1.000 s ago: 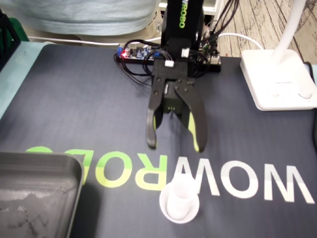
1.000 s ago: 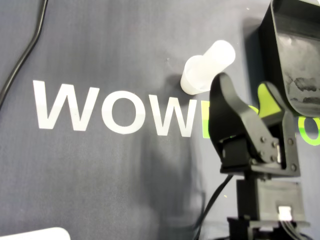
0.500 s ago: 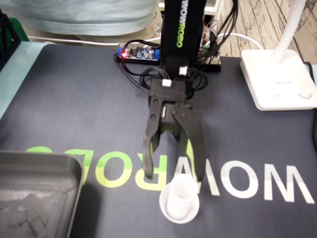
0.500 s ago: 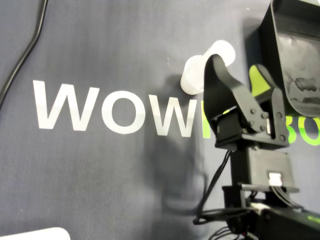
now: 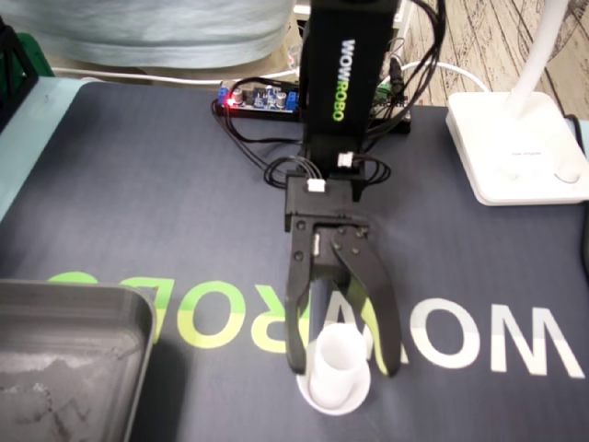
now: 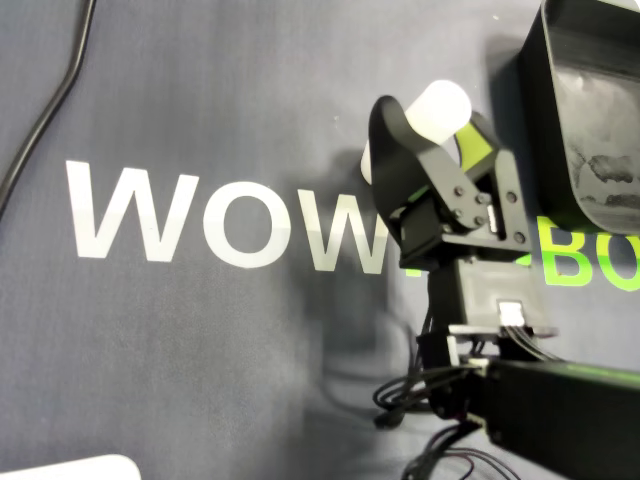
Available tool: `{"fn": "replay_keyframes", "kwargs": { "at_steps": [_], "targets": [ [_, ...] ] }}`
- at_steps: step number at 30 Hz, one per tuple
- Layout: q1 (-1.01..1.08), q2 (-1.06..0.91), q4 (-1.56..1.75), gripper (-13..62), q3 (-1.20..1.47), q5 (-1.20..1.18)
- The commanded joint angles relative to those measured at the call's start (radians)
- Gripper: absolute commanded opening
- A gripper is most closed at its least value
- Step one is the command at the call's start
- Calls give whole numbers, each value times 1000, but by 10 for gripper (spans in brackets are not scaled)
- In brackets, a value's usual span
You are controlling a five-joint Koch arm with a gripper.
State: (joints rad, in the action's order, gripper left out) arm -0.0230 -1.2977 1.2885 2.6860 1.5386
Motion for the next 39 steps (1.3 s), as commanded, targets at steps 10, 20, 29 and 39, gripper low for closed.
{"fn": "replay_keyframes", "kwargs": {
  "at_steps": [10, 20, 29, 39],
  "targets": [
    [-9, 104, 78, 271, -104, 6],
    [-54, 141, 78, 183, -126, -2],
    [-66, 133, 81, 66, -124, -25],
    [-55, 44, 83, 27, -38, -46]
  ]
}}
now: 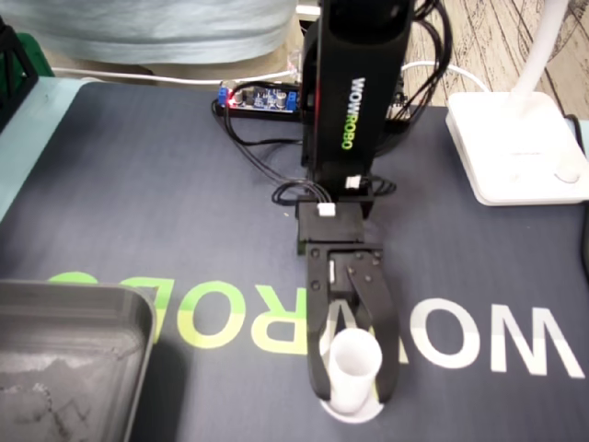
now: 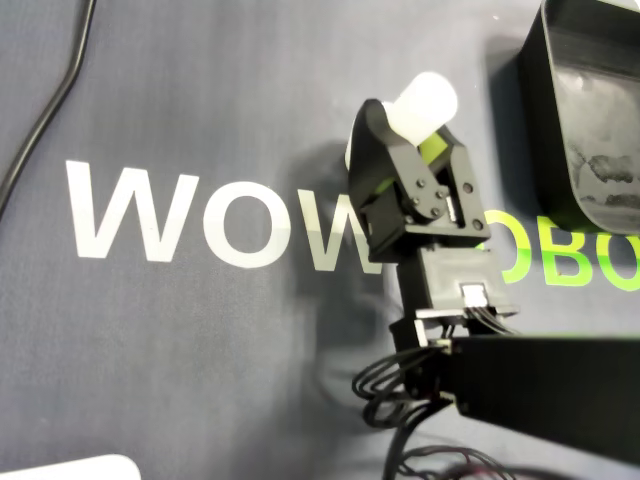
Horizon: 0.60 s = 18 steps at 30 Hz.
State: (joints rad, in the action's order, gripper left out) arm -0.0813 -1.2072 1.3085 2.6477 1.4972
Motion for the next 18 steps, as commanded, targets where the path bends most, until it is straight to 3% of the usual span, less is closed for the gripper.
{"fn": "replay_keyframes", "kwargs": {
  "at_steps": [1, 13, 18],
  "targets": [
    [6, -61, 61, 27, 3, -5],
    [67, -341, 11, 27, 75, -103],
    [175, -693, -476, 27, 8, -380]
  ]
}}
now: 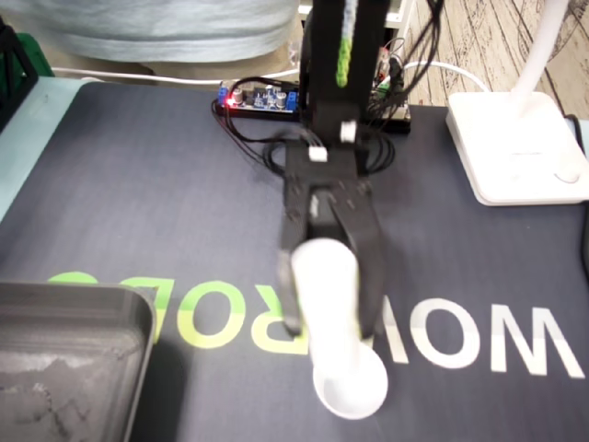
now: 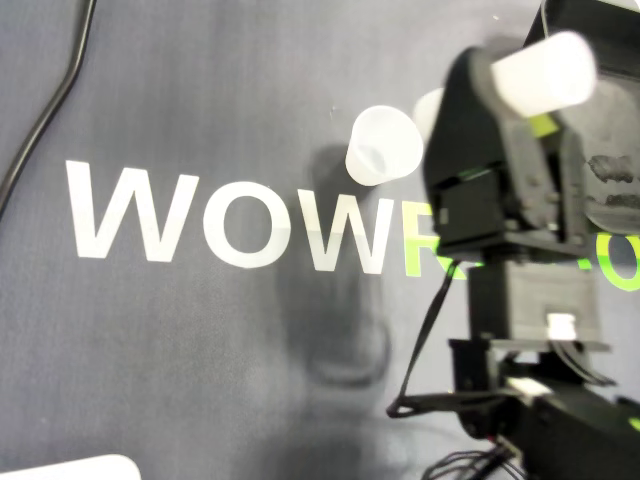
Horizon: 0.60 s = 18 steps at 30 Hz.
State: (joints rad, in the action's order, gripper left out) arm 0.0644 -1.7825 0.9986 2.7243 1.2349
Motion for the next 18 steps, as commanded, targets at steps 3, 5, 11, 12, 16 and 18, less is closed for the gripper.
{"fn": "replay_keyframes", "kwargs": {
  "at_steps": [3, 5, 11, 12, 16, 18],
  "targets": [
    [114, -256, -577, 27, -232, -360],
    [164, -252, -657, 27, -319, -446],
    [328, -12, -917, 28, -764, -871],
    [344, 23, -917, 28, -804, -923],
    [391, 150, -968, 28, -965, -1177],
    [414, 213, -971, 28, -1029, -1333]
  ]
}}
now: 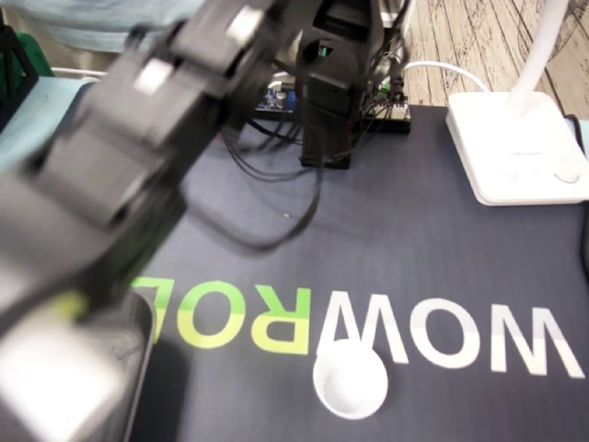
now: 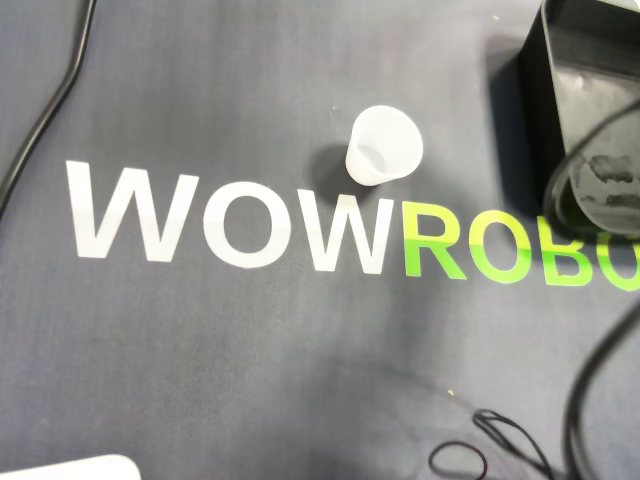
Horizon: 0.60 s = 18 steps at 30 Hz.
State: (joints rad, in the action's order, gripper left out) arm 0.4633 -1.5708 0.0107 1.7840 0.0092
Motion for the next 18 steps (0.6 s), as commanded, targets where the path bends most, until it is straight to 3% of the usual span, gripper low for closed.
{"fn": "replay_keyframes", "kwargs": {
  "at_steps": [1, 11, 18],
  "targets": [
    [31, 35, 17, 28, -118, -192],
    [127, 350, 374, 27, -184, -1022],
    [140, 405, 522, 27, -146, -1243]
  ]
}}
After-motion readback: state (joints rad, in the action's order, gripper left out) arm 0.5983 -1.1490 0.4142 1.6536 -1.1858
